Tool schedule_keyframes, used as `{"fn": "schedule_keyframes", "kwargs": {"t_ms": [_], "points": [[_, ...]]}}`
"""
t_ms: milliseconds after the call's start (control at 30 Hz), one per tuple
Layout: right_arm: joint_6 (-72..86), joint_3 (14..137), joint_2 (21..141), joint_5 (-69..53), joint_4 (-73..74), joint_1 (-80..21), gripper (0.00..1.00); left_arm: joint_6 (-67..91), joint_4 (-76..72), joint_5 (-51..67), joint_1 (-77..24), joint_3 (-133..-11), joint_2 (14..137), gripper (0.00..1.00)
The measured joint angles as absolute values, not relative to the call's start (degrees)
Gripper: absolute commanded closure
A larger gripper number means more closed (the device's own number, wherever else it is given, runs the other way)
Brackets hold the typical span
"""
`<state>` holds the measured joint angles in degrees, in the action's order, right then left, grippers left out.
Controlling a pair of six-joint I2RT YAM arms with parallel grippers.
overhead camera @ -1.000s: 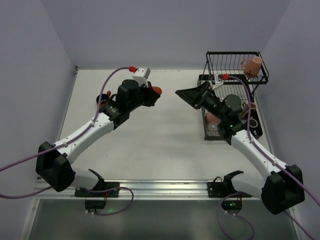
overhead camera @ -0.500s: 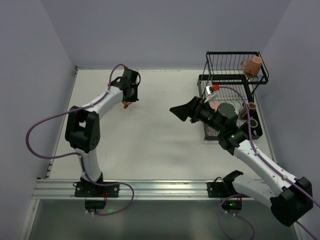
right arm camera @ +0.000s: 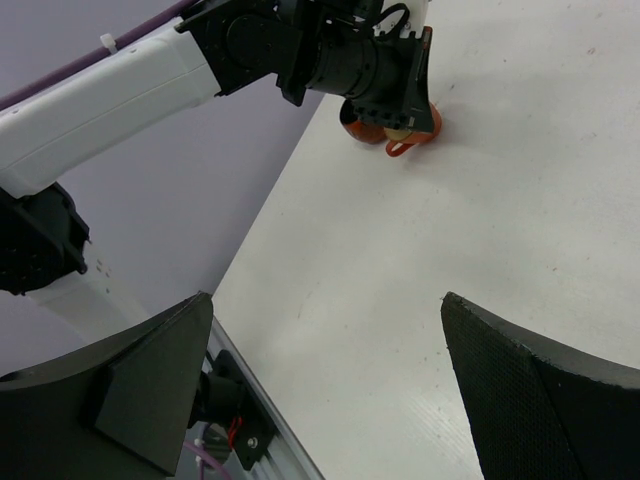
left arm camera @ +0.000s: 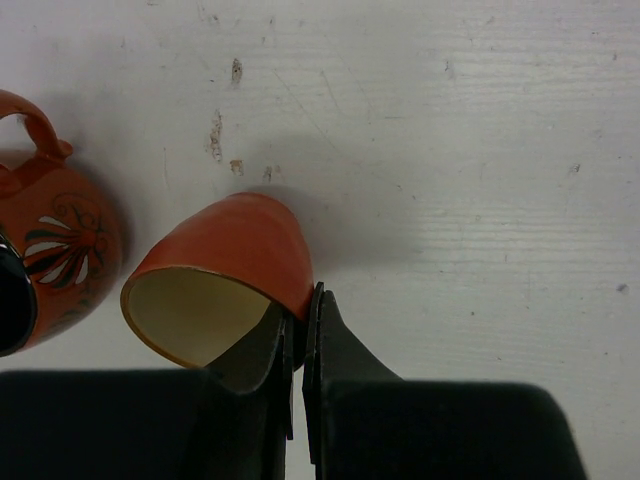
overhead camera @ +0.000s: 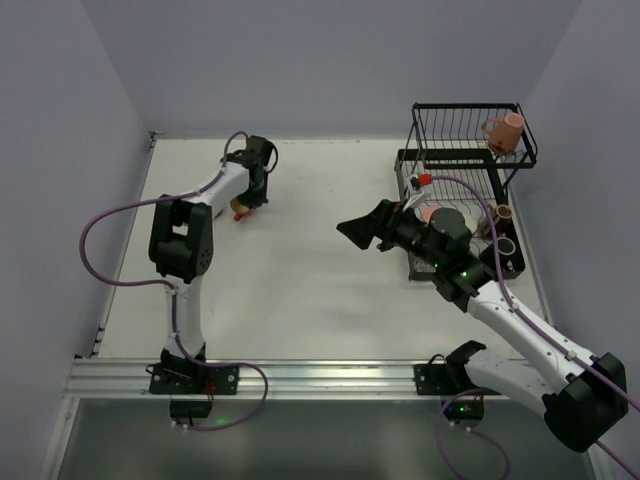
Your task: Unload the cups from the dish rack
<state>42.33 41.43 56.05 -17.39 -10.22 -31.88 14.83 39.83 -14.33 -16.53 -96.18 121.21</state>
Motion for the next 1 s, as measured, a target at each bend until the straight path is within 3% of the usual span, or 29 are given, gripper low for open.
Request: {"fn": "schedule_keyframes", "kwargs": {"t_ms": [67, 200, 400, 767, 1000], "points": [[42.15, 41.43, 56.05, -17.39, -10.22, -31.88, 0.01, 14.31, 40.38, -15.11, -16.43, -97.19, 122.04, 0.96], [41.67, 41.43, 56.05, -17.37, -10.2, -31.88, 0.01, 13.8, 41.45, -15.92, -16.12, -98.13, 122.58, 0.67], [40.64, 41.43, 55.96, -17.15, -9.85, -31.88, 0.01, 13.13, 42.13, -17.89, -15.75, -98.91, 122.67, 0.44], [35.03, 46.37, 53.1, -12.99, -2.85, -31.9, 0.05, 12.91, 41.17, -17.28, -15.9, -98.59, 116.81, 0.09], [29.19, 55.79, 53.6, -5.89, 3.49, -31.14, 0.14, 12.99, 31.83, -13.78, -21.58, -95.68, 95.83, 0.02]]}}
